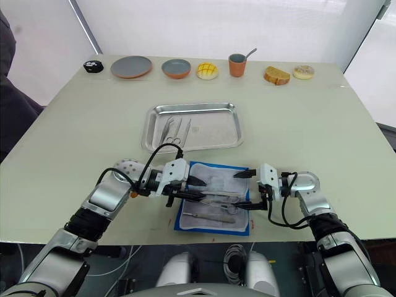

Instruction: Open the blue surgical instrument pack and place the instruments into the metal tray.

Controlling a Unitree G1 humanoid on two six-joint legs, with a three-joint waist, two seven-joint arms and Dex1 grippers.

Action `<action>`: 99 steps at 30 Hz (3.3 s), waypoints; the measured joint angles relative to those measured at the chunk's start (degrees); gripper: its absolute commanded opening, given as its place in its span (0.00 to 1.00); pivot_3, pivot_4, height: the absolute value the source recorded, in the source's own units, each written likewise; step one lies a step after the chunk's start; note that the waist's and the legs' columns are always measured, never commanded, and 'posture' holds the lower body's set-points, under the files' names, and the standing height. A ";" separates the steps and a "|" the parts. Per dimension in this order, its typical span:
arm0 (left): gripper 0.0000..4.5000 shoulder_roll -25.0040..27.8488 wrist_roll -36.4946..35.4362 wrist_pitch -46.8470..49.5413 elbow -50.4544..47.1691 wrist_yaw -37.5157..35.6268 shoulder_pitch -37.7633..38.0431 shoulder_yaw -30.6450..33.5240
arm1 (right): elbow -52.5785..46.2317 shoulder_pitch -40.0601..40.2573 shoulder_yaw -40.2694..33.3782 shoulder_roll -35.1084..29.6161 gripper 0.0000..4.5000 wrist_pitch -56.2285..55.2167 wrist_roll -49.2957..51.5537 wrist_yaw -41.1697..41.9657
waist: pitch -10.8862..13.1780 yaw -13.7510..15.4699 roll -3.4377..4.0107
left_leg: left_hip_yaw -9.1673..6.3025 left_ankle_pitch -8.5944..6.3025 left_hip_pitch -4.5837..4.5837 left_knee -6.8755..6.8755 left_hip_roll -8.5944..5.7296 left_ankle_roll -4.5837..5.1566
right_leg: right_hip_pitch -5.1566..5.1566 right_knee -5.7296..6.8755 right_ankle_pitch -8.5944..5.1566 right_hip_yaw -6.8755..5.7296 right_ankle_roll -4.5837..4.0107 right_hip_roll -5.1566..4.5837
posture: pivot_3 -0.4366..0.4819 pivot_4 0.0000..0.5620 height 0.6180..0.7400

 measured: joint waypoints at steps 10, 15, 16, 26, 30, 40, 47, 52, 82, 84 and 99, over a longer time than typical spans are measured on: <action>0.02 0.02 0.70 1.48 -0.44 -0.61 -0.96 -1.31 | 0.00 0.03 0.00 0.00 1.00 0.03 0.00 -0.07 | -0.01 0.02 0.00 | -0.02 0.00 0.01 0.00 0.00 0.00 | 0.02 0.00 0.00 -0.02 0.01 0.01 | 0.48 0.27 1.00; 0.02 0.44 1.28 5.39 -2.82 -0.99 -2.04 -1.80 | -0.09 0.04 0.11 0.01 1.00 0.09 0.00 -0.33 | -0.01 -0.02 0.00 | -0.02 0.00 0.00 0.00 -0.01 0.00 | 0.01 0.00 -0.01 -0.03 0.01 0.13 | 0.48 0.27 1.00; 0.02 0.49 1.29 5.52 -2.92 -1.07 -2.14 -1.82 | -0.11 0.04 0.13 0.01 1.00 0.10 0.00 -0.35 | -0.01 -0.04 0.00 | -0.02 0.00 0.01 0.00 -0.01 0.00 | 0.01 0.00 -0.01 -0.02 0.01 0.13 | 0.48 0.27 1.00; 0.02 2.97 2.95 8.21 -6.49 -2.40 -5.03 -3.08 | -0.16 -0.01 0.46 0.11 1.00 0.12 0.00 -0.92 | -0.01 -0.20 -0.02 | -0.04 0.00 0.03 0.00 0.00 0.00 | 0.01 0.00 -0.01 0.04 0.00 0.23 | 0.48 0.27 1.00; 0.02 3.44 3.00 10.36 -7.93 -2.79 -6.19 -3.51 | -0.16 -0.10 0.55 0.11 1.00 0.24 0.00 -0.99 | -0.01 -0.21 -0.02 | -0.04 0.00 0.03 0.00 0.00 0.00 | 0.00 0.00 -0.01 0.05 0.01 0.25 | 0.48 0.27 1.00; 0.02 5.62 3.49 12.53 -10.18 -4.11 -7.90 -3.91 | -0.17 -0.18 0.74 0.16 1.00 0.41 0.00 -1.16 | -0.01 -0.27 -0.03 | -0.04 0.00 0.05 0.00 0.01 0.00 | 0.00 0.00 -0.01 0.12 0.00 0.32 | 0.48 0.27 1.00; 0.02 7.47 3.46 12.42 -10.73 -4.84 -8.26 -3.85 | -0.22 -0.18 0.79 0.18 1.00 0.48 0.00 -1.27 | -0.01 -0.28 -0.03 | -0.04 0.00 0.05 0.00 0.02 0.00 | -0.01 0.00 -0.01 0.14 0.00 0.33 | 0.48 0.27 1.00; 0.02 8.52 3.39 11.96 -10.56 -5.36 -8.89 -3.82 | -0.22 -0.18 0.83 0.23 1.00 0.50 0.00 -1.39 | 0.00 -0.29 -0.03 | -0.04 0.00 0.06 0.00 0.02 0.00 | -0.01 0.00 -0.02 0.15 0.01 0.34 | 0.48 0.27 1.00; 0.02 19.46 -5.15 2.65 -10.88 -6.67 3.26 12.80 | -0.19 -0.62 1.40 0.48 1.00 0.78 -0.06 -1.92 | 0.00 -0.45 -0.04 | -0.07 -0.14 0.13 -0.10 0.31 -0.24 | -0.09 -0.03 -0.03 0.16 0.00 -0.07 | 0.48 0.27 1.00; 0.02 19.58 -5.69 2.15 -10.74 -5.64 4.58 14.68 | -0.18 -0.74 1.54 0.48 1.00 0.79 -0.06 -1.92 | 0.00 -0.47 -0.04 | -0.07 -0.14 0.12 -0.12 0.31 -0.24 | -0.12 -0.03 -0.03 0.11 0.00 -0.08 | 0.48 0.27 1.00; 0.02 -0.15 -2.42 22.33 -7.07 30.32 -4.04 19.78 | 0.33 -1.85 2.66 0.39 1.00 0.89 -0.06 -1.77 | 0.03 -0.53 -0.07 | -0.08 -0.01 0.15 -0.14 0.15 -0.01 | -0.07 -0.02 0.08 -0.28 0.08 0.27 | 0.48 0.27 1.00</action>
